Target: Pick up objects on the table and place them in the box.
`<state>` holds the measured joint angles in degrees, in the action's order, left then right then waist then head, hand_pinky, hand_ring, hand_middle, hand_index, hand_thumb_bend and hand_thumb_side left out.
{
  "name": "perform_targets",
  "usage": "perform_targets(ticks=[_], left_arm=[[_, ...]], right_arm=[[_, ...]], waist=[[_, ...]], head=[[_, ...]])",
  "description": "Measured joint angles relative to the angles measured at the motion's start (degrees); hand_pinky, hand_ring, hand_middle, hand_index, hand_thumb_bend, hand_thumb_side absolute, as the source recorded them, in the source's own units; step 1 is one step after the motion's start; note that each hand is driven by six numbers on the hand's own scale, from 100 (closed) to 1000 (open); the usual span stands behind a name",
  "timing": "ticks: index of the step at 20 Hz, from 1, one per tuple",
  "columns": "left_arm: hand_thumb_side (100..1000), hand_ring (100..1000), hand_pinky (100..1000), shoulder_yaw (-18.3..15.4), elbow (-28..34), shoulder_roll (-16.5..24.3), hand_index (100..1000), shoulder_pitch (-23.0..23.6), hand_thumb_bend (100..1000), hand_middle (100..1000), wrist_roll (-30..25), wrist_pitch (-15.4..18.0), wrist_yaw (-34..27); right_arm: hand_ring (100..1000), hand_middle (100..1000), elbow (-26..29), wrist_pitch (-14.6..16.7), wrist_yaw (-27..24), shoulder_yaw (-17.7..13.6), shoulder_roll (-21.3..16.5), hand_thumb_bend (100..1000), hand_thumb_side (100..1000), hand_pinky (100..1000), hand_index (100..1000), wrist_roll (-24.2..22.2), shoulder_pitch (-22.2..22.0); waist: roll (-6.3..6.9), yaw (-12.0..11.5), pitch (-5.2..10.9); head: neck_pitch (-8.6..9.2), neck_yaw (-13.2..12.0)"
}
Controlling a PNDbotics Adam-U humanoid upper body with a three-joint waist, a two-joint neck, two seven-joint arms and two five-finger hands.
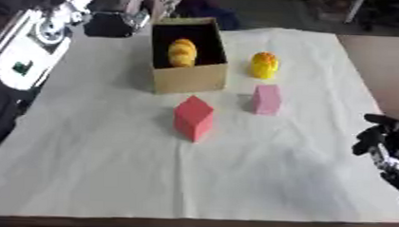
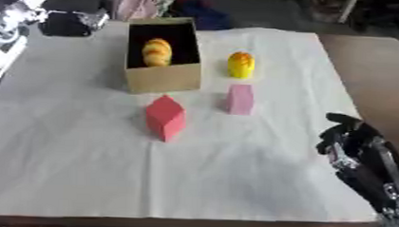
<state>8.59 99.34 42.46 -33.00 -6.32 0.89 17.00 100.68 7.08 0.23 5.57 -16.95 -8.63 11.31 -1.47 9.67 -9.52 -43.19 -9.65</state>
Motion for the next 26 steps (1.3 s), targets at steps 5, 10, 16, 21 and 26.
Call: perform_targets(ticks=[5, 10, 16, 21, 26], left_arm=[[534, 673, 839, -4.4, 11.8, -0.1, 816, 10.7, 100, 668, 4.9, -1.2, -10.1], [574, 662, 838, -6.9, 14.1, -5.9, 811, 16.3, 100, 656, 7.2, 0.5, -13.8], [606, 656, 838, -8.0, 14.1, -12.7, 811, 19.6, 100, 649, 7.3, 1.3, -13.9], [614, 651, 838, -8.4, 14.1, -16.5, 813, 20.9, 100, 644, 6.7, 1.4, -13.4], [612, 644, 837, -8.5, 14.1, -18.2, 816, 21.1, 100, 639, 5.9, 1.2, -13.2]], right_arm=[[563, 571, -0.3, 3.1, 2.5, 0.6, -4.9, 100, 435, 577, 833, -2.6, 10.1], [578, 594, -5.2, 6.6, 2.9, 4.3, -11.1, 100, 326, 594, 860, -6.4, 19.9], [671, 699, -14.8, 10.2, 4.9, 10.8, -14.7, 100, 198, 656, 945, -13.3, 30.0], [796, 833, -21.7, 14.0, 11.2, 15.1, -13.2, 100, 221, 745, 1000, -20.7, 34.2], [866, 904, -27.0, 18.7, 19.4, 17.3, -9.5, 100, 239, 808, 1000, -26.7, 36.8]], waist=[[0.0, -2.0, 0.0], [0.0, -4.3, 0.0], [0.0, -7.1, 0.0], [0.02, -8.7, -0.06], [0.02, -9.8, -0.08]], head=[[0.01, 1.4], [0.51, 3.2], [1.14, 5.2], [1.53, 6.9], [2.0, 8.0]])
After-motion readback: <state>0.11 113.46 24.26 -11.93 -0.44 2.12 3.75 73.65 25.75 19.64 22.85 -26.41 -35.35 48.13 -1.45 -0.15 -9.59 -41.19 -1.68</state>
